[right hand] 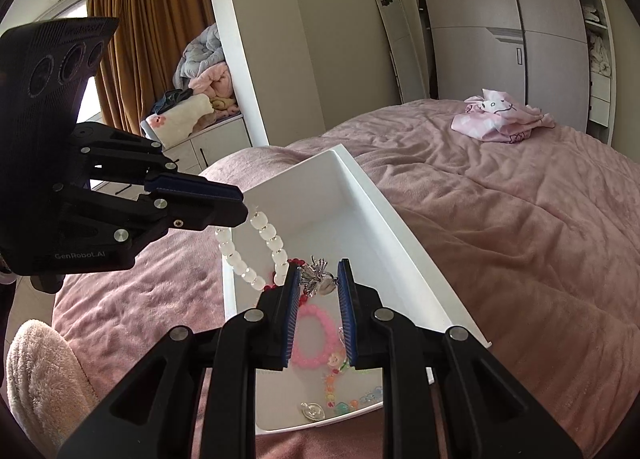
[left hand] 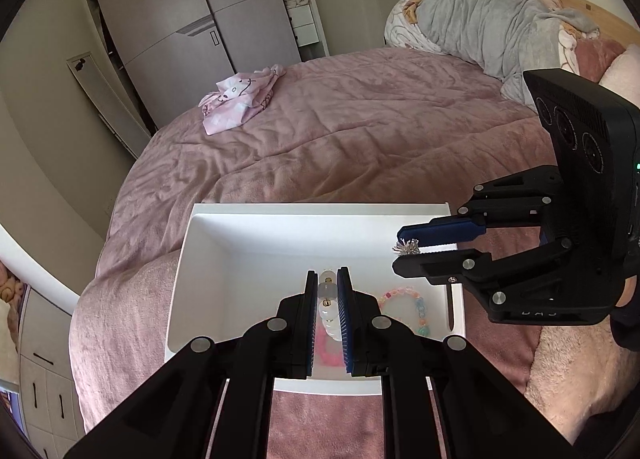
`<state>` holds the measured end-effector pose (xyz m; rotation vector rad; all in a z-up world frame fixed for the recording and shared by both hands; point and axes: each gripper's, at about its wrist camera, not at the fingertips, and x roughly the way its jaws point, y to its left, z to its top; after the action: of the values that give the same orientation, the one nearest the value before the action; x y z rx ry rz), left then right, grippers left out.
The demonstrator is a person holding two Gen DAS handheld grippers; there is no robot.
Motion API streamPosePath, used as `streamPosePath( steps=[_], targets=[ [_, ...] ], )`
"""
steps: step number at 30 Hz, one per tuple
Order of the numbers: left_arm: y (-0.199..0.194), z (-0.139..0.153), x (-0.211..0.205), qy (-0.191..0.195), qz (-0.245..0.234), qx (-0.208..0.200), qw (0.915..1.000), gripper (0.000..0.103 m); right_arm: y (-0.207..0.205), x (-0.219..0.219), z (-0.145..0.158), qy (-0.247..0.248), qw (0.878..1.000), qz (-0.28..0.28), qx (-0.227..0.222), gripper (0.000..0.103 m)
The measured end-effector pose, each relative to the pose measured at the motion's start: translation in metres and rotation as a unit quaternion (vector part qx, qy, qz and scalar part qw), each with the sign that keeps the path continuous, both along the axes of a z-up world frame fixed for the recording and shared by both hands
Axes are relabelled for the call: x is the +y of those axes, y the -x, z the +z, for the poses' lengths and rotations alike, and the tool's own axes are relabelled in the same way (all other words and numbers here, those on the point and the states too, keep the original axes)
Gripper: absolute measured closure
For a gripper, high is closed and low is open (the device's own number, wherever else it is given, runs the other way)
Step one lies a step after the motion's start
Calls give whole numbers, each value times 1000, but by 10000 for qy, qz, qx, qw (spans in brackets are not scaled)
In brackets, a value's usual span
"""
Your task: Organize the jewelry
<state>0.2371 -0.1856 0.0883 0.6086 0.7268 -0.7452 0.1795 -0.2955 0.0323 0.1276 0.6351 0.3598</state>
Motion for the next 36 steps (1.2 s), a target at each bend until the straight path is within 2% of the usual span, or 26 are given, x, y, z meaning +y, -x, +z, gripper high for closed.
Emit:
streamPosePath(
  steps=[10, 15, 19, 21, 22, 23, 26, 28, 29, 32, 33, 34, 36],
  targets=[
    [-58, -51, -14, -210, 241, 381, 9988, 88, -35, 6, -39, 337, 9972, -95, 664, 83],
    [-85, -76, -13, -159, 437, 578, 9972, 88, -45, 10, -51, 394, 9962, -65, 779, 82],
    [-96, -92, -12, -318, 458, 576, 9968, 88, -48, 16, -54, 424, 9962, -14, 762, 82],
    [-97, -97, -12, -401, 462, 536, 9967, 86, -48, 18, -54, 456, 9963, 15, 722, 79],
    [-98, -98, -11, -410, 473, 489, 9968, 84, -48, 19, -54, 453, 9964, 27, 711, 72],
    [-98, -98, -10, -406, 506, 451, 9969, 82, -49, 21, -54, 466, 9964, 35, 706, 70],
    [-98, -94, -3, -305, 621, 345, 9970, 68, -47, 24, -52, 530, 9964, 54, 663, 66],
    [-94, -87, 2, -217, 691, 211, 9971, 55, -45, 25, -48, 546, 9968, 47, 590, 62],
    [-92, -82, 4, -175, 735, 119, 9971, 53, -42, 24, -45, 550, 9971, 28, 527, 60],
    [-81, -63, 13, 58, 839, -138, 9964, 44, -31, 20, -30, 517, 9982, -38, 304, 46],
    [-78, -56, 17, 154, 909, -209, 9955, 35, -27, 18, -23, 499, 9985, -73, 228, 39],
    [-73, -48, 21, 258, 1020, -314, 9940, 20, -22, 16, -16, 475, 9987, -122, 141, 30],
    [-63, -34, 30, 468, 1213, -502, 9902, 8, -10, 11, -2, 408, 9989, -227, -64, 19]
  ],
)
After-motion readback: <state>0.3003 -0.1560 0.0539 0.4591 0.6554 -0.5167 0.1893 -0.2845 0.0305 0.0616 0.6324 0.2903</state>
